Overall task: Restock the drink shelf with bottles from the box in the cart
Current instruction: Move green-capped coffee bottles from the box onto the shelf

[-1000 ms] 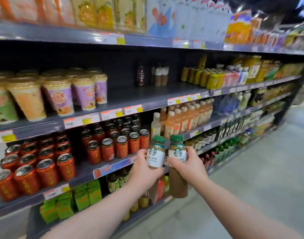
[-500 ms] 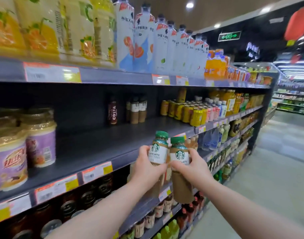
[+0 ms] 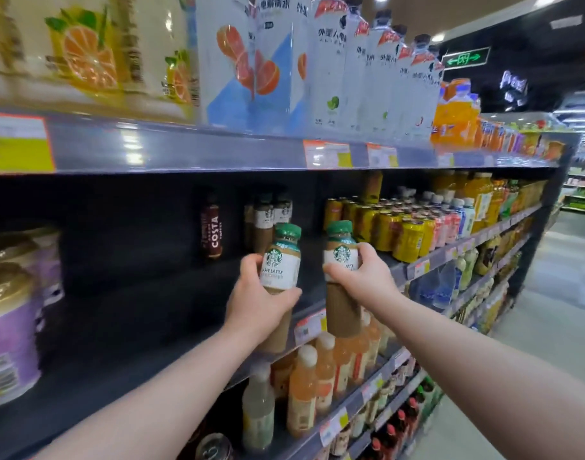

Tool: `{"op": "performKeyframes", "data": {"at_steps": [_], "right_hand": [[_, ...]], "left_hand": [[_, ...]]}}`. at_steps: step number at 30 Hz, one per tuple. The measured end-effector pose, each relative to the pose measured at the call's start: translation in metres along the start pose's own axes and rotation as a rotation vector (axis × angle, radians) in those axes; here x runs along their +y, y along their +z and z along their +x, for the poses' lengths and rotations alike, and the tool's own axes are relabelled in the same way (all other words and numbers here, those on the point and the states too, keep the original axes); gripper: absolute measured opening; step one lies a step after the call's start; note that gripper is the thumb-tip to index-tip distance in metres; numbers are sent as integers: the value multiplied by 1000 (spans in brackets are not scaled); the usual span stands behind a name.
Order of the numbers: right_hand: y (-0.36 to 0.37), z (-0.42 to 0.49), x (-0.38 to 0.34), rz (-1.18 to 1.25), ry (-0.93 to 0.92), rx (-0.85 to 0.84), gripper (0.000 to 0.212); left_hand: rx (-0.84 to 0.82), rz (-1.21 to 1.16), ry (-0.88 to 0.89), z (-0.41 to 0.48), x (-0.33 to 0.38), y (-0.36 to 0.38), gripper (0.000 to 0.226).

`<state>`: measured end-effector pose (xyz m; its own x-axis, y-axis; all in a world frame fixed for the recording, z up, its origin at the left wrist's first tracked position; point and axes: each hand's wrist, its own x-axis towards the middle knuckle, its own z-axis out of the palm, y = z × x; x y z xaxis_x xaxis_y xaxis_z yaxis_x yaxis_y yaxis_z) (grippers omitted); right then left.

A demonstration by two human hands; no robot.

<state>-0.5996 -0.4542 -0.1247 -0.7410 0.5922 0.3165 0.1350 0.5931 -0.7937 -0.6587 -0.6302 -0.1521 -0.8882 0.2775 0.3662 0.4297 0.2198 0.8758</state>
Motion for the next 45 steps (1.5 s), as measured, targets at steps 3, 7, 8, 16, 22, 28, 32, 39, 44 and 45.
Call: {"op": "performKeyframes", "data": {"at_steps": [3, 7, 8, 16, 22, 28, 32, 39, 44, 45], "right_hand": [[15, 47, 5, 5, -35, -19, 49], [36, 110, 21, 33, -111, -54, 51], [41, 126, 27, 66, -125, -66, 52], [76, 244, 63, 11, -171, -247, 71], [99, 297, 68, 199, -192, -392, 64], [119, 326, 62, 161, -245, -468, 64], [128, 334, 63, 150, -280, -493, 65], [128, 338, 60, 163, -274, -463, 68], [108, 328, 70, 147, -380, -429, 50], [101, 322, 71, 199, -368, -450, 38]], "left_hand": [[89, 29, -23, 23, -11, -5, 66], [209, 57, -63, 53, -25, -2, 64], [232, 65, -74, 60, -26, 2, 63], [418, 121, -166, 111, -27, 57, 62], [526, 161, -168, 137, -25, 91, 63], [593, 191, -162, 149, -29, 110, 63], [613, 225, -156, 158, -33, 118, 59], [546, 271, -138, 184, -40, 131, 68], [449, 299, -124, 208, -42, 152, 78], [439, 302, -114, 213, -43, 157, 79]]}}
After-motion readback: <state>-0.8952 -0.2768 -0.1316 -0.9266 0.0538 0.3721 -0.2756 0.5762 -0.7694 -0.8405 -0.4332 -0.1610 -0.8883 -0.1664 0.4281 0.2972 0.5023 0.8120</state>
